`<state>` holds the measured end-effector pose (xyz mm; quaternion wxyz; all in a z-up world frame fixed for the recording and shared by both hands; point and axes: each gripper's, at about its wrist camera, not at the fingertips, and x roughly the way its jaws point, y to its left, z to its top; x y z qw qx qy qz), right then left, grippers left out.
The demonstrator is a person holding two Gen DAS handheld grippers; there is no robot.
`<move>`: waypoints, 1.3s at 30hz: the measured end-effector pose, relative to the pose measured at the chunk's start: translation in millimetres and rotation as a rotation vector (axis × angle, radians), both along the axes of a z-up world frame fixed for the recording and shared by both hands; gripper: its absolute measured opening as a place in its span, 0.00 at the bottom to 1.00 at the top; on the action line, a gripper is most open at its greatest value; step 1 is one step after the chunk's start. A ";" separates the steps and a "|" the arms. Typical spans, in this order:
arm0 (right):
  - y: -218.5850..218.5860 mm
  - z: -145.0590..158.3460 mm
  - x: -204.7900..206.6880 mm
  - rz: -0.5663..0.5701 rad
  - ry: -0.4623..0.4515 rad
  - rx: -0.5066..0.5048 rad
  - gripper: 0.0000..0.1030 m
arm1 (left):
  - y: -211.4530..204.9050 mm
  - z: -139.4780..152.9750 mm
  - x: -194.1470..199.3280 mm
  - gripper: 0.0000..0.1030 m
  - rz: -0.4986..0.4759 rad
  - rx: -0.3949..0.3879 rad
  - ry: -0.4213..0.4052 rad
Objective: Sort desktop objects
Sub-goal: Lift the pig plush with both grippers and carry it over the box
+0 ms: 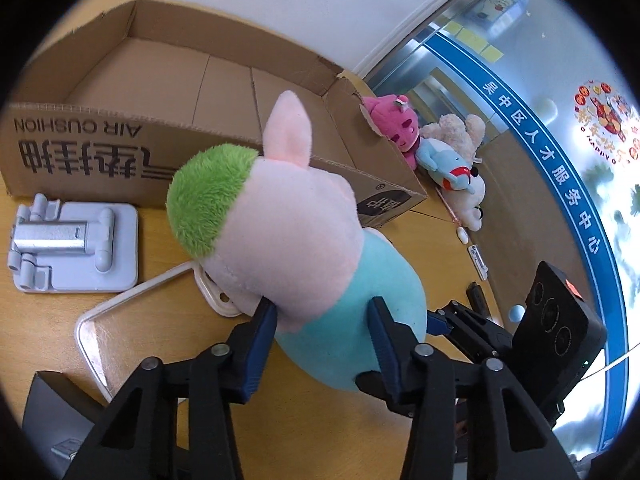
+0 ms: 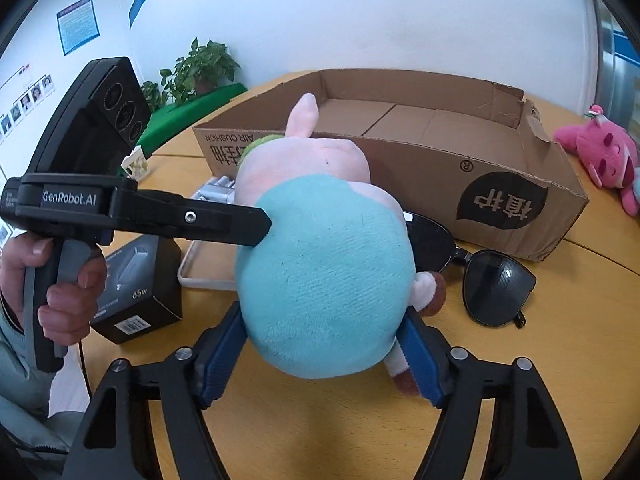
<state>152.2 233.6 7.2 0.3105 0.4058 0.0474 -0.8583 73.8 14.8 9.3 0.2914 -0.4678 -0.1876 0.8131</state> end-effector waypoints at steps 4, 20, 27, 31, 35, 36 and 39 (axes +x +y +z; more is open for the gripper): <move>1.6 15.3 11.8 -0.004 0.029 -0.036 0.67 | -2.4 17.2 4.8 0.43 0.013 0.016 0.052; -24.8 128.7 -13.2 0.007 0.279 -0.163 0.65 | -29.7 134.7 -39.4 0.38 0.014 0.023 0.372; -50.8 154.8 -74.6 0.013 0.306 -0.238 0.65 | -50.9 157.8 -89.5 0.38 0.030 -0.015 0.443; -71.8 162.1 -115.9 0.026 0.305 -0.249 0.65 | -70.3 163.6 -125.1 0.38 0.038 -0.029 0.452; -98.9 160.4 -167.1 0.038 0.285 -0.253 0.65 | -86.9 160.7 -176.4 0.38 0.041 -0.035 0.425; -105.8 158.3 -183.6 0.035 0.273 -0.255 0.65 | -88.3 158.1 -189.7 0.38 0.038 -0.036 0.414; -122.1 146.7 -226.0 0.025 0.226 -0.263 0.65 | -99.0 140.4 -228.7 0.38 0.021 -0.041 0.372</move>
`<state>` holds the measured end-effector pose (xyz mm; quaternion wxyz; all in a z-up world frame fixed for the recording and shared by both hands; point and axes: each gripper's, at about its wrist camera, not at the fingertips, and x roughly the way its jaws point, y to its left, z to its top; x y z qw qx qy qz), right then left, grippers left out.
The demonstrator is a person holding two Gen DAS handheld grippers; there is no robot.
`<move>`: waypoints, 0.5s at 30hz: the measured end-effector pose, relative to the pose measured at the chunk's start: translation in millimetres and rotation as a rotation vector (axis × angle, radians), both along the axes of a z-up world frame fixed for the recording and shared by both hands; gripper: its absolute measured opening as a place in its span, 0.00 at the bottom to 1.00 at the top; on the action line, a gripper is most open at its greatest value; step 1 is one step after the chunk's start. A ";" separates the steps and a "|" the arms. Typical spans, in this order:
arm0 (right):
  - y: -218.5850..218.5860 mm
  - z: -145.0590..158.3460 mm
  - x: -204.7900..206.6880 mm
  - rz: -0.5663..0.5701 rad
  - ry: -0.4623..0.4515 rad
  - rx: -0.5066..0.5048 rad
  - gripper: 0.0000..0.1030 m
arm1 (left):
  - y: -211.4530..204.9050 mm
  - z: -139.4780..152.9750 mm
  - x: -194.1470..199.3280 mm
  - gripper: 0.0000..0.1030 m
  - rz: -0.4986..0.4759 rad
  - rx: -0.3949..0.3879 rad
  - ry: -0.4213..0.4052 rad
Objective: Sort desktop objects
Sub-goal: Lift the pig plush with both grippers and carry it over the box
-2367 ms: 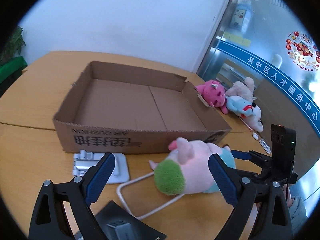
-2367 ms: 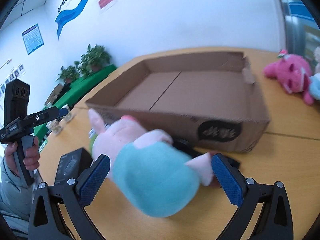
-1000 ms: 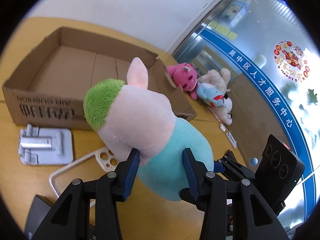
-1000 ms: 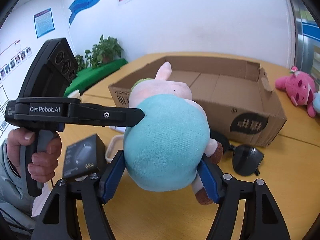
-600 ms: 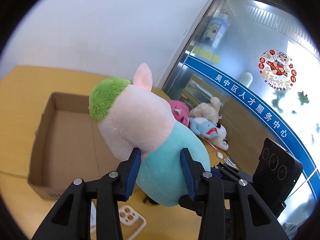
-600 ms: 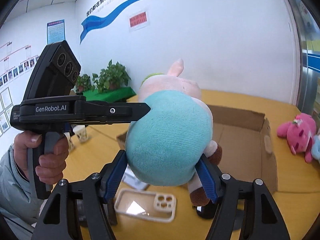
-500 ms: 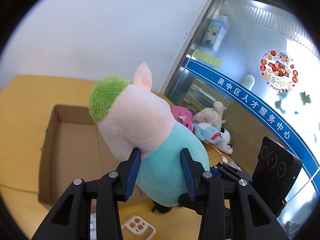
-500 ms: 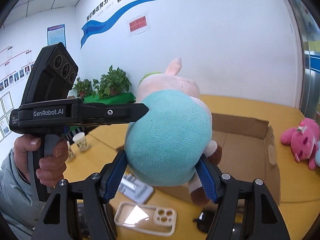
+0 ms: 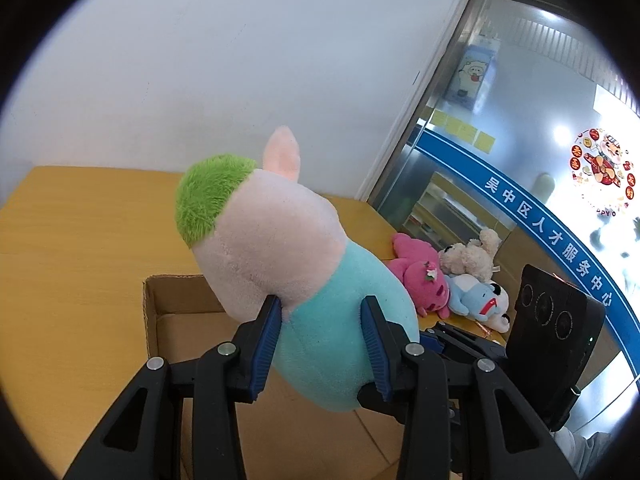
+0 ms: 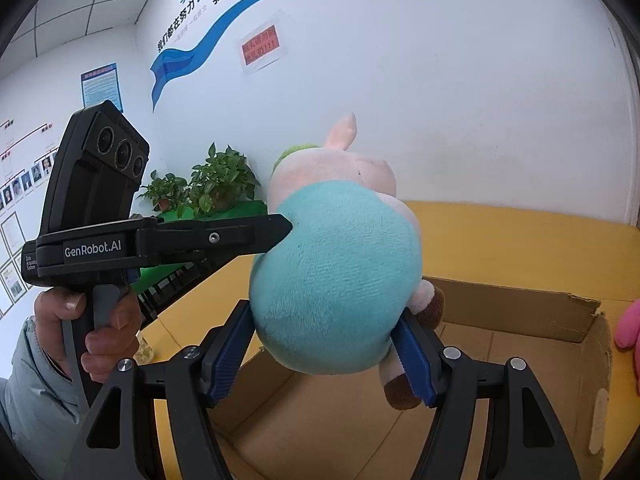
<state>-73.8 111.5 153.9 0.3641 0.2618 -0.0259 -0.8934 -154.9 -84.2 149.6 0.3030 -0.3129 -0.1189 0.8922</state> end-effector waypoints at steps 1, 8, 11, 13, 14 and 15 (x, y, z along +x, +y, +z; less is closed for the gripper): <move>-5.2 -6.7 -14.7 -0.003 -0.021 0.000 0.65 | -3.0 -7.9 -10.2 0.38 -0.007 -0.004 -0.018; -31.5 -71.2 -91.8 -0.043 -0.229 0.040 0.65 | -22.4 -91.0 -73.3 0.38 -0.018 0.023 -0.241; -47.5 -102.8 -111.0 -0.056 -0.335 0.081 0.68 | -24.7 -118.4 -82.9 0.39 0.018 -0.011 -0.321; -58.7 -124.1 -123.0 -0.057 -0.422 0.100 0.72 | -27.5 -130.2 -84.6 0.40 0.035 -0.024 -0.362; -64.2 -133.0 -126.9 -0.050 -0.458 0.109 0.78 | -30.5 -130.9 -84.3 0.41 0.035 -0.005 -0.364; -68.4 -136.8 -125.8 -0.040 -0.466 0.113 0.89 | -33.6 -130.4 -83.3 0.44 0.043 0.002 -0.364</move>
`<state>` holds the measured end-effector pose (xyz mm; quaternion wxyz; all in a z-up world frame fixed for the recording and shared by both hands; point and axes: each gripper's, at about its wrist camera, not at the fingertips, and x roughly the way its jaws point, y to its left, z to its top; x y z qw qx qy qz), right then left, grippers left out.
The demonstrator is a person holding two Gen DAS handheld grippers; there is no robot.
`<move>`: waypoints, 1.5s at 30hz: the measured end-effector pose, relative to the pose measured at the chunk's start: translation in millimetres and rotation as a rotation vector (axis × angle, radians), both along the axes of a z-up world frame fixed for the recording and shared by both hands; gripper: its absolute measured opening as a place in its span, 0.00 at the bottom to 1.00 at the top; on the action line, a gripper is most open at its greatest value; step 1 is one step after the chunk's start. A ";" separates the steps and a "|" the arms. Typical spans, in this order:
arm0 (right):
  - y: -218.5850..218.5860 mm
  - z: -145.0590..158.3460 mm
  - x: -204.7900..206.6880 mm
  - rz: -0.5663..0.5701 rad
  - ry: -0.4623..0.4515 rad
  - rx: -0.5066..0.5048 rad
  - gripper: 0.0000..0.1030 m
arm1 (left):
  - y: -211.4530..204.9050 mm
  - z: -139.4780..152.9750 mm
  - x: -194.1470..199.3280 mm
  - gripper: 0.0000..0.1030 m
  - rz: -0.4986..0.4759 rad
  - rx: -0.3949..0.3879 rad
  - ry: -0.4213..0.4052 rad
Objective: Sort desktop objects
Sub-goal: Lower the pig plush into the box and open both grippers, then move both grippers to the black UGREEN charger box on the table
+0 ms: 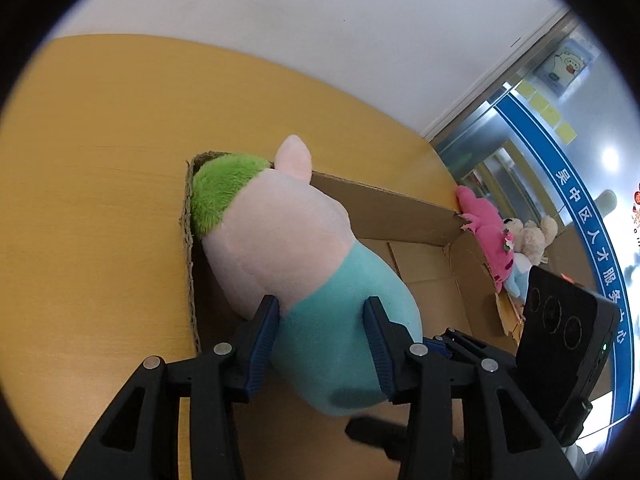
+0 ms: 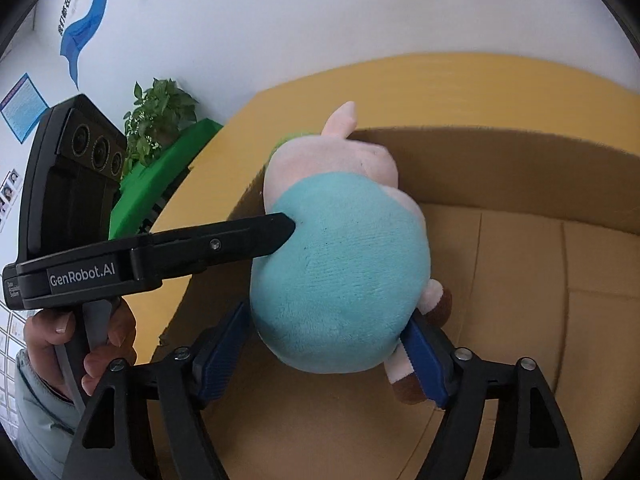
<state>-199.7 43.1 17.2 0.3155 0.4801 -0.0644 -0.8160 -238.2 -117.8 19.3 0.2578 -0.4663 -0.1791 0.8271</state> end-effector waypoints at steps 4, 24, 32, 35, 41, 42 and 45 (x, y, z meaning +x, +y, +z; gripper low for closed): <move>-12.5 6.3 15.8 0.078 -0.006 -0.050 0.95 | -17.2 1.2 -0.3 0.50 0.050 0.045 -0.031; 6.8 64.8 85.4 0.189 0.206 0.021 1.00 | -2.0 84.2 110.8 0.70 0.145 -0.254 0.291; 126.7 55.3 156.8 -0.037 0.289 0.134 1.00 | 29.7 34.4 182.2 0.70 0.080 -0.305 0.149; 157.0 23.9 157.2 -0.114 0.230 0.196 1.00 | 33.9 13.2 194.5 0.70 0.083 -0.268 0.066; 214.1 -14.7 174.0 -0.207 0.167 0.223 0.99 | 34.3 9.1 216.1 0.70 0.122 -0.245 0.042; 219.2 -14.7 175.9 -0.215 0.167 0.223 0.99 | 34.5 9.6 218.2 0.70 0.127 -0.241 0.034; 223.3 -11.0 181.5 -0.217 0.170 0.227 0.99 | 35.0 15.8 224.3 0.70 0.153 -0.273 0.048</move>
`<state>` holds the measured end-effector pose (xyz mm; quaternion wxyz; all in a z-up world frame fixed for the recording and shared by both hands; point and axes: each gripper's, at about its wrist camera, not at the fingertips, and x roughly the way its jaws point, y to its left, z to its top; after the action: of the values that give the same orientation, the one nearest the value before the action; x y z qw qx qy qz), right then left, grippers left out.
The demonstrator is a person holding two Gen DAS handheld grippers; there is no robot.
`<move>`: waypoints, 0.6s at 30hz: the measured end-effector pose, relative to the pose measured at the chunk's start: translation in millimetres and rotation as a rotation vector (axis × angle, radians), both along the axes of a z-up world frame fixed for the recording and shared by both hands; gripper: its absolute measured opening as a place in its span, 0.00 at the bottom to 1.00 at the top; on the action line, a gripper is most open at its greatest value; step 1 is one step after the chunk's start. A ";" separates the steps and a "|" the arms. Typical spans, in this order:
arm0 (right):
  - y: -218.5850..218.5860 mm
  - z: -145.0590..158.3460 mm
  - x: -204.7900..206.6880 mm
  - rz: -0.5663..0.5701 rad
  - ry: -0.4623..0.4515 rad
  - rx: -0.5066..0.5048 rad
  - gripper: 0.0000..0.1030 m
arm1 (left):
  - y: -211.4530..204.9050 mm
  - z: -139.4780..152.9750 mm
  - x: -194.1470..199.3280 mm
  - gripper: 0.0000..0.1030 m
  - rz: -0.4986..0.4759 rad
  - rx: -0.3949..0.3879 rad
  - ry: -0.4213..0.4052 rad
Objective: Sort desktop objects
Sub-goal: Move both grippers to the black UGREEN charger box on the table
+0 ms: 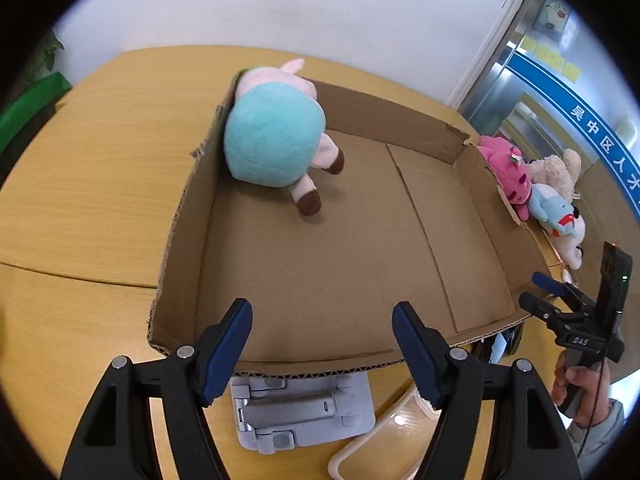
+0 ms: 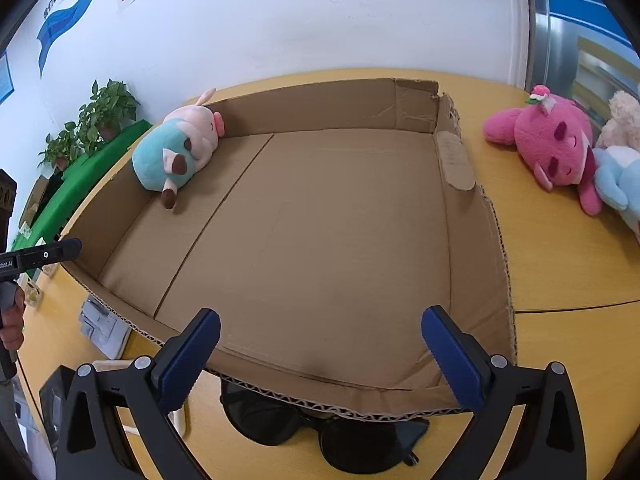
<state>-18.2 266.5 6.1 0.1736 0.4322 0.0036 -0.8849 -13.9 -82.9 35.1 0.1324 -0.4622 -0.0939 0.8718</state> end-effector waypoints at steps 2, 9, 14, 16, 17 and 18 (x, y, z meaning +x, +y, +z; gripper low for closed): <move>0.2 5.0 4.5 -0.006 0.019 0.007 0.99 | 2.2 13.0 9.6 0.70 0.016 -0.012 0.044; -8.5 67.5 50.5 0.017 0.252 0.035 1.00 | 51.1 89.7 80.4 0.77 -0.048 -0.159 0.474; -20.1 93.4 84.1 0.007 0.345 0.008 1.00 | 77.0 108.1 121.3 0.79 -0.023 -0.177 0.633; -24.8 98.6 94.9 -0.001 0.359 0.006 1.00 | 78.5 107.6 131.4 0.80 0.019 -0.167 0.643; -26.9 99.7 99.0 -0.006 0.360 0.005 1.00 | 78.0 106.3 135.6 0.80 0.031 -0.161 0.637; -28.7 100.3 103.5 -0.006 0.362 0.004 1.00 | 78.0 105.5 139.9 0.80 0.037 -0.157 0.628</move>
<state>85.3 237.7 106.4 0.1664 0.2664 0.0351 -0.9487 126.1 -4.8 140.6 0.1028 -0.1776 0.0106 0.9787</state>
